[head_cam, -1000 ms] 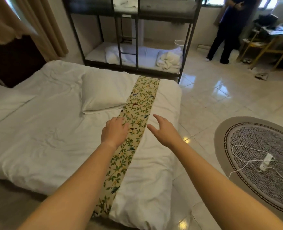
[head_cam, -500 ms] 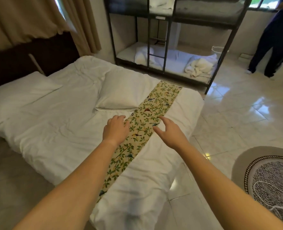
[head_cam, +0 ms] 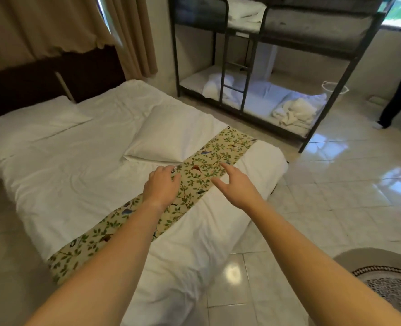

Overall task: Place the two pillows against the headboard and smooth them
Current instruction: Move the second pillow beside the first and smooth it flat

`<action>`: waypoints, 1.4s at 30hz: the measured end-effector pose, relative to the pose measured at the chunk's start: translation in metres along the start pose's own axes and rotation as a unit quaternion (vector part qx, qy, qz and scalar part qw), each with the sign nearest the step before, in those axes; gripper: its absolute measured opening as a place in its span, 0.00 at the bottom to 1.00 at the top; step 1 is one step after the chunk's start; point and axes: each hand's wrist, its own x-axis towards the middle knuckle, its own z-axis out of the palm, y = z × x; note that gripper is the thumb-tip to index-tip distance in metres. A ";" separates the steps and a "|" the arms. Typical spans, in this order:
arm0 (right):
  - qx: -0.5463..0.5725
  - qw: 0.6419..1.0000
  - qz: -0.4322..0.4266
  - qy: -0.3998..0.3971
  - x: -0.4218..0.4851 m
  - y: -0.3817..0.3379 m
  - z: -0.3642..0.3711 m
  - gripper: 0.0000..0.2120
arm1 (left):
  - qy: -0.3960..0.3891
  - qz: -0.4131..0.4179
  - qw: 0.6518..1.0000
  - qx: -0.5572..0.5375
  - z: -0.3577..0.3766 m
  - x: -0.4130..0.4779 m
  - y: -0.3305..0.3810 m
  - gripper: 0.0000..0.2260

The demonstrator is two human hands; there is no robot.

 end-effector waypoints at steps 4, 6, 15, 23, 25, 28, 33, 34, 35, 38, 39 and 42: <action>0.009 1.000 0.000 0.000 0.032 0.037 -0.025 0.37 | 0.004 0.002 1.000 -0.004 0.024 0.034 0.034 0.22; 0.010 1.000 0.001 0.001 0.051 0.057 -0.038 0.37 | -0.001 0.002 1.000 -0.002 0.038 0.056 0.053 0.23; -0.002 1.000 0.010 0.007 0.189 0.145 -0.108 0.36 | -0.013 0.021 1.000 0.009 0.099 0.200 0.152 0.23; 0.002 1.000 0.010 0.007 0.315 0.213 -0.181 0.36 | -0.019 0.011 1.000 0.000 0.138 0.317 0.243 0.25; 0.002 1.000 0.004 0.001 0.342 0.234 -0.196 0.35 | -0.014 0.006 1.000 -0.002 0.148 0.341 0.265 0.25; -0.005 1.000 -0.011 -0.007 0.384 0.270 -0.216 0.34 | -0.001 -0.007 1.000 -0.005 0.168 0.375 0.295 0.24; -0.016 0.998 -0.043 -0.031 0.457 0.329 -0.253 0.35 | 0.031 -0.051 0.998 -0.007 0.204 0.427 0.345 0.24; -0.017 0.998 -0.051 -0.038 0.471 0.340 -0.262 0.35 | 0.039 -0.062 0.997 -0.010 0.211 0.435 0.356 0.24; -0.017 0.997 -0.059 -0.046 0.484 0.350 -0.271 0.35 | 0.047 -0.073 0.996 -0.012 0.217 0.442 0.367 0.24; -0.030 0.993 -0.094 -0.072 0.519 0.378 -0.302 0.35 | 0.067 -0.111 0.991 -0.015 0.234 0.459 0.402 0.24; -0.036 0.990 -0.105 -0.083 0.530 0.387 -0.312 0.35 | 0.073 -0.124 0.989 -0.021 0.239 0.464 0.414 0.24; -0.042 0.985 -0.133 -0.105 0.566 0.409 -0.339 0.34 | 0.089 -0.153 0.984 -0.031 0.253 0.483 0.448 0.24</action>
